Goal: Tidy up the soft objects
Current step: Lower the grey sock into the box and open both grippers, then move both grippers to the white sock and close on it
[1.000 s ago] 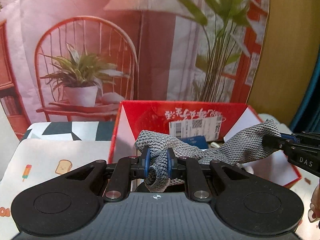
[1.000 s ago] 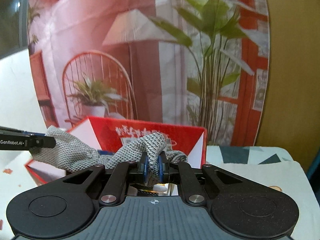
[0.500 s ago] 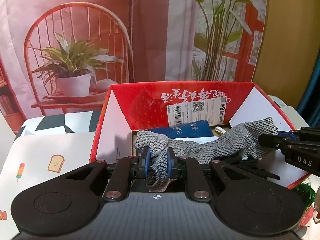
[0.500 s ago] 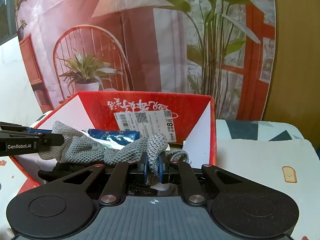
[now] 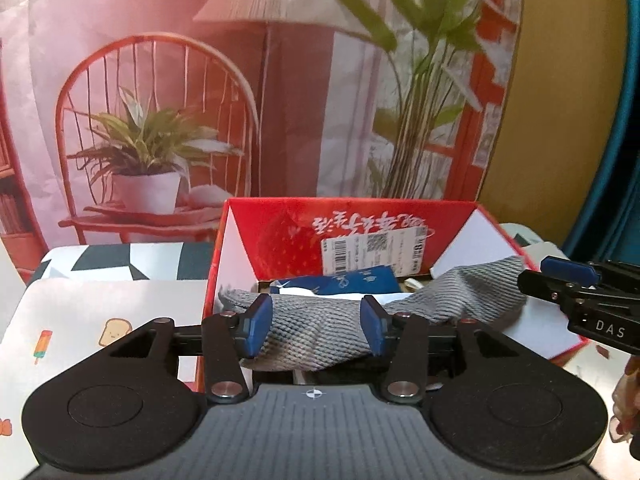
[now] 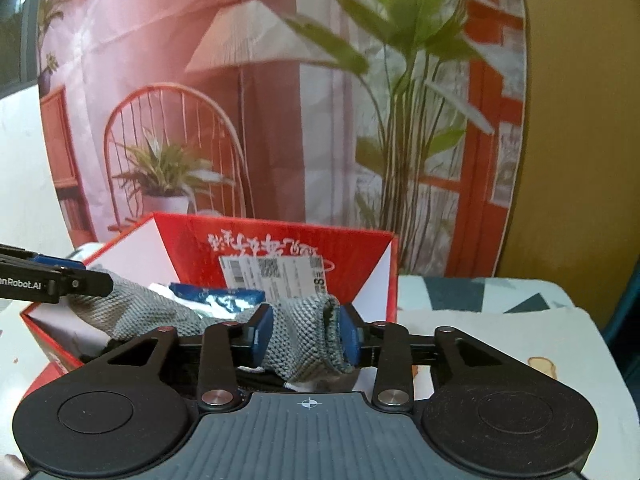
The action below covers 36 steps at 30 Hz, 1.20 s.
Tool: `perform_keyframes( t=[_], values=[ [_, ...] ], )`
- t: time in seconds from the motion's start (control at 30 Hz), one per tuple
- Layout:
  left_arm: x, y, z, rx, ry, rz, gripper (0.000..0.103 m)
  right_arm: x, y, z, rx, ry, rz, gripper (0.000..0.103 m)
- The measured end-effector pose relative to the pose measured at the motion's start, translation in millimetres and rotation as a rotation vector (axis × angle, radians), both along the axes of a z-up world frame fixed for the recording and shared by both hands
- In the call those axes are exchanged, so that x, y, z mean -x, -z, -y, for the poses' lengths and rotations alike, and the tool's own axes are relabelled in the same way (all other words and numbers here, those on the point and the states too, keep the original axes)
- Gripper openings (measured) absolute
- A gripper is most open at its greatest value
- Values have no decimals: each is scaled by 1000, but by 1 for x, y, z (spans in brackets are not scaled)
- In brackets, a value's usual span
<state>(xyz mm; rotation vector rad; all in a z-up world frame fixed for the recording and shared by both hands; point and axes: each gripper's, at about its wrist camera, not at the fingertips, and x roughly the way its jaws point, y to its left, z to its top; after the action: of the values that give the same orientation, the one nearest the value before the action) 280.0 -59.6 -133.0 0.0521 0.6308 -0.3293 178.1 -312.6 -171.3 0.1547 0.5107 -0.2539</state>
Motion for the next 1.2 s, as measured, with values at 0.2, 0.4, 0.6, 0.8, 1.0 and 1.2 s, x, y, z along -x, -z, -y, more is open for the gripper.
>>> perform_keyframes(
  t=[0.2, 0.4, 0.6, 0.8, 1.0, 1.2],
  values=[
    [38, -10, -5, 31, 16, 40, 57, 33, -8, -13, 21, -15, 81, 45],
    [80, 0, -21, 47, -3, 42, 63, 73, -5, -26, 26, -31, 123, 45],
    [103, 27, -41, 67, -83, -34, 64, 109, 11, -32, -41, 8, 123, 45],
    [120, 61, -48, 37, -91, -100, 64, 137, 34, -42, -66, 17, 72, 45],
    [129, 82, -57, 62, -125, -152, 64, 157, 57, -46, -113, 43, 7, 45],
    [138, 94, -54, 62, -118, -165, 64, 163, 78, -54, -156, 51, -57, 45]
  ],
)
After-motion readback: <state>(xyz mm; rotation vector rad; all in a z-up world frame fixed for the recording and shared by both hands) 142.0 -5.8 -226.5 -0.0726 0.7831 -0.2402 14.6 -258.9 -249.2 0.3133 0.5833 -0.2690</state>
